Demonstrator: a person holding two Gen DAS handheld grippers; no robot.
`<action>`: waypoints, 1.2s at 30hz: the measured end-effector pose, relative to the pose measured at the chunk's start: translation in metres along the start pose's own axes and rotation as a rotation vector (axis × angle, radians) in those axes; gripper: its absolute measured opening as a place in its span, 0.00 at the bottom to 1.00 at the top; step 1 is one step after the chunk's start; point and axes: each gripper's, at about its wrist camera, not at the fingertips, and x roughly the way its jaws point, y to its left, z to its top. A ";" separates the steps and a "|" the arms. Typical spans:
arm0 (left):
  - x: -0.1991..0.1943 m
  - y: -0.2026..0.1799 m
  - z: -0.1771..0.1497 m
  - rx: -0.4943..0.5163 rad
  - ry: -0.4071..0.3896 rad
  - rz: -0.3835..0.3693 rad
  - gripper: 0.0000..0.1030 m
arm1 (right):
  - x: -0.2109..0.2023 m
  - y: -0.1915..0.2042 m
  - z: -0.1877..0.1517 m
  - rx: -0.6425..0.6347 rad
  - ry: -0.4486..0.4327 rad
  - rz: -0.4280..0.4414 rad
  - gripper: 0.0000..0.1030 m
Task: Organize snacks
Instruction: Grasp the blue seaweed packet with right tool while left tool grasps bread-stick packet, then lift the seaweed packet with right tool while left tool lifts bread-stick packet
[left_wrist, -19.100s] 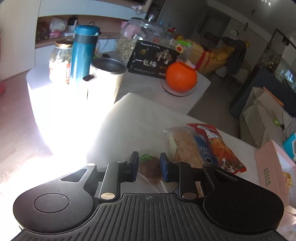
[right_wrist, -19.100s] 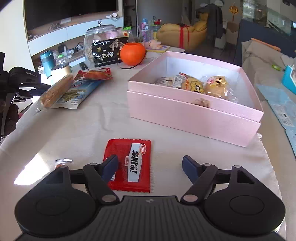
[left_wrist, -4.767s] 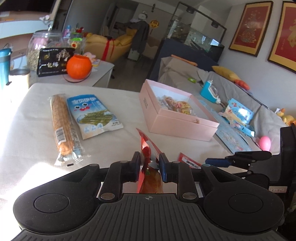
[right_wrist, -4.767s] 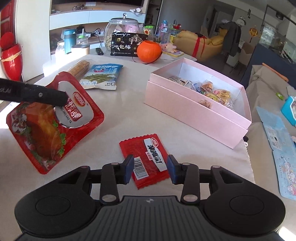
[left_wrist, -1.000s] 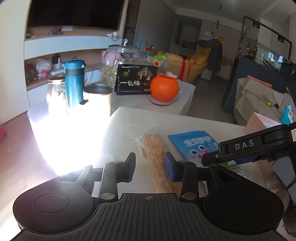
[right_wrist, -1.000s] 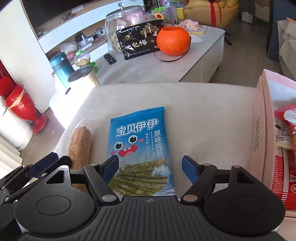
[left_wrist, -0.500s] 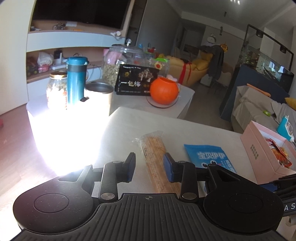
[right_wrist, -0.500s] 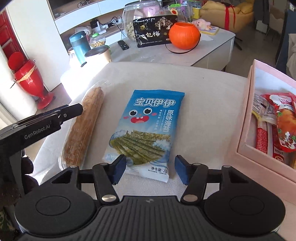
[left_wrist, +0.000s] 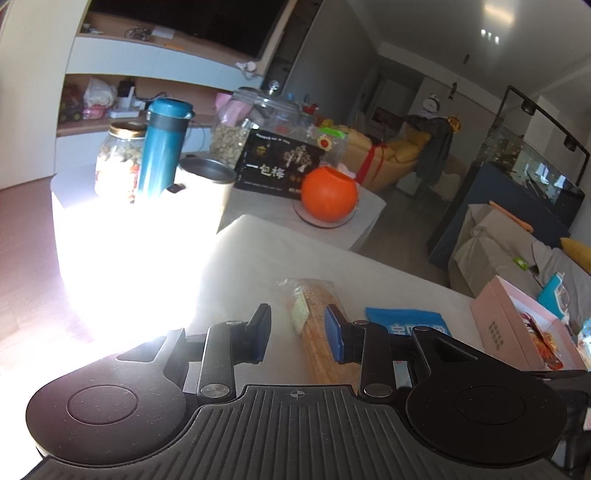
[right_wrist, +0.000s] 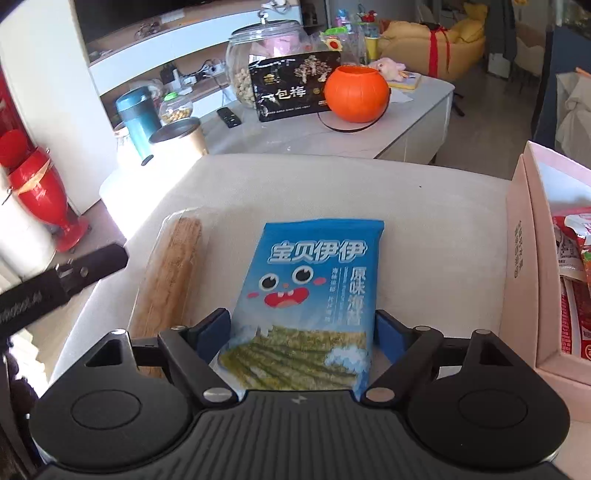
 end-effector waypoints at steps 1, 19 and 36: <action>0.001 -0.003 -0.001 0.010 0.007 -0.009 0.35 | -0.008 0.002 -0.008 -0.038 -0.002 0.007 0.75; -0.011 -0.071 -0.038 0.250 0.150 -0.156 0.31 | -0.131 -0.071 -0.115 0.116 -0.081 -0.046 0.70; -0.059 -0.100 -0.075 0.460 0.212 -0.091 0.38 | -0.041 -0.037 -0.041 0.054 -0.018 -0.055 0.81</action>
